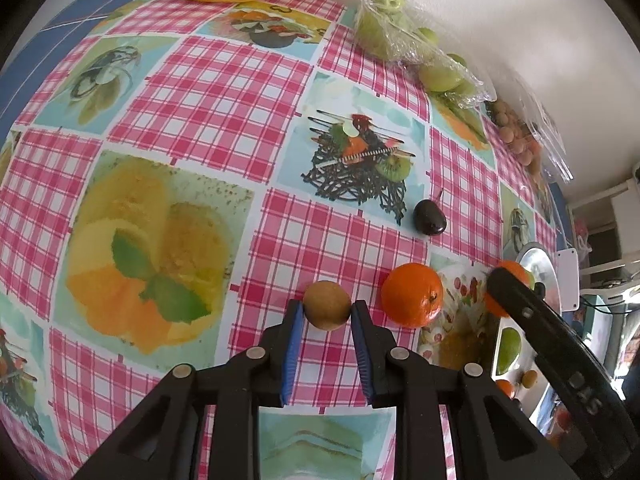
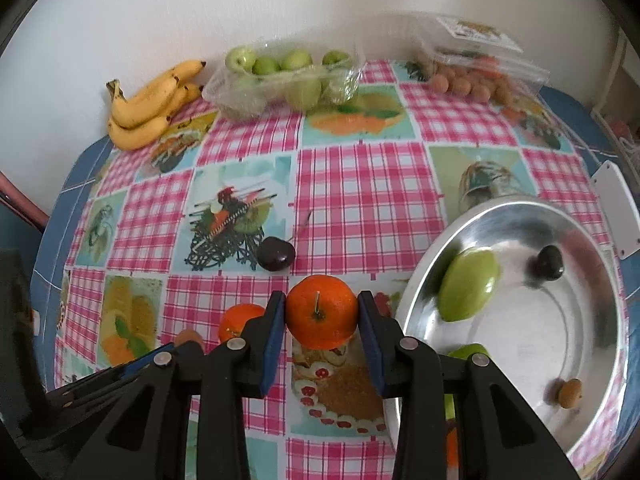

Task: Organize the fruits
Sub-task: 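Carry the tangerine over the steel bowl with the right tool while the left carries the kiwi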

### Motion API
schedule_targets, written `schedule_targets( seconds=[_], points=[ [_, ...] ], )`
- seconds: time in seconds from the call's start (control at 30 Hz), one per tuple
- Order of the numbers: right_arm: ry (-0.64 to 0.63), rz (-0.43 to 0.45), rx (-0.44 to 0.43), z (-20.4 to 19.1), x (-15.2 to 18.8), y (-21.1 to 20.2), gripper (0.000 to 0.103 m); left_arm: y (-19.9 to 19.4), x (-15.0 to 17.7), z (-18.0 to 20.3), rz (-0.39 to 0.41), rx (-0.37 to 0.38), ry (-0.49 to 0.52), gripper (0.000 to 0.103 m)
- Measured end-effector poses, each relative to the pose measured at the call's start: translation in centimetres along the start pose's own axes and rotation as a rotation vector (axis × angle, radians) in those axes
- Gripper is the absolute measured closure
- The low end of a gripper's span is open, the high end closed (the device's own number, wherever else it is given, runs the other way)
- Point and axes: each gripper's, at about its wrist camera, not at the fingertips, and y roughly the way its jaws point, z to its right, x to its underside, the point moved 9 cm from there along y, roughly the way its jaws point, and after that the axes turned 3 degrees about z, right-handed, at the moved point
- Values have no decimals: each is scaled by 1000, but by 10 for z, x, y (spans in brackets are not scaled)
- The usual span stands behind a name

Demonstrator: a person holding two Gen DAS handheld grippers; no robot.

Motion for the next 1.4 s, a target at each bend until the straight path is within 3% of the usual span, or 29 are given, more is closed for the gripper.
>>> schedule_targets(
  seconds=[0.37, 0.63, 1.1, 1.4],
  points=[
    [15, -14, 19, -1, 8, -24, 65, 7, -7, 6, 9, 15, -4, 74],
    [9, -16, 21, -2, 11, -27, 65, 10, -9, 7, 25, -15, 23, 76],
    [37, -25, 22, 9, 11, -27, 65, -27, -25, 27, 127, 26, 71, 76],
    [173, -48, 96, 69, 15, -30, 65, -43, -8, 84, 142, 78, 229, 76]
  ],
)
